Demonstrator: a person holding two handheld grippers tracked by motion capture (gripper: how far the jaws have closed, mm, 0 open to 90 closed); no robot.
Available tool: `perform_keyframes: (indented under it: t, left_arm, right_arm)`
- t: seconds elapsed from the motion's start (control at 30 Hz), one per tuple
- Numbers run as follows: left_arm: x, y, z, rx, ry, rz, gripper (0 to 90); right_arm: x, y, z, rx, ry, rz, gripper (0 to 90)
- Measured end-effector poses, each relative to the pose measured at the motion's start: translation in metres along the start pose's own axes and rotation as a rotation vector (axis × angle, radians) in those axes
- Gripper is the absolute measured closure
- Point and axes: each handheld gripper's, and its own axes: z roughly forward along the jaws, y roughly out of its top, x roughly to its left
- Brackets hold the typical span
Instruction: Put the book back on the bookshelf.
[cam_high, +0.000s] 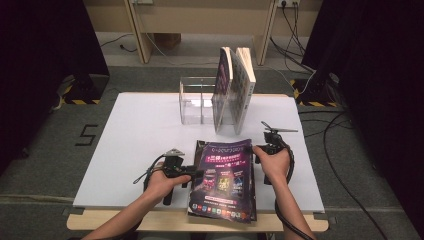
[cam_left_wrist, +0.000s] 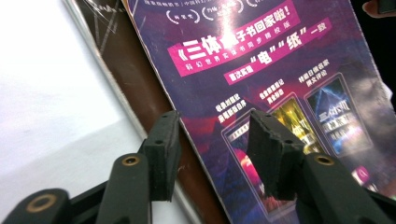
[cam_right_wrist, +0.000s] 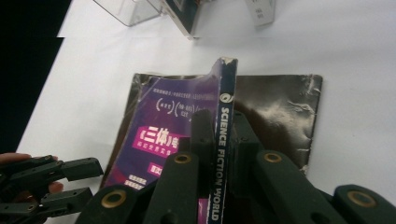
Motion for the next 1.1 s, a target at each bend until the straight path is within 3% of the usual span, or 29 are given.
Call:
perform_keyframes:
  t: [0.13,0.27,0.37,0.43,0.8,1.1]
  left_arm:
    - [0.007,-0.004,-0.017,-0.025,0.019,0.017,49.9]
    - [0.013,-0.01,-0.033,-0.05,0.041,0.036,49.3]
    - [0.018,-0.014,-0.041,-0.07,0.041,0.011,47.4]
    - [0.02,-0.017,-0.045,-0.074,0.056,0.018,46.5]
    - [0.025,-0.023,-0.049,-0.086,0.064,0.003,44.6]
    - [0.024,-0.022,-0.05,-0.091,0.062,0.0,44.5]
  right_arm:
    - [0.006,0.002,-0.007,-0.031,0.035,-0.005,84.2]
    - [0.016,0.004,-0.012,-0.062,0.03,-0.041,84.4]
    - [0.024,0.005,-0.016,-0.078,0.029,-0.065,84.4]
    - [0.029,0.006,-0.018,-0.092,0.026,-0.083,84.4]
    - [0.054,0.01,-0.039,-0.214,-0.001,-0.166,84.4]
    - [0.071,0.012,-0.048,-0.283,-0.026,-0.217,84.4]
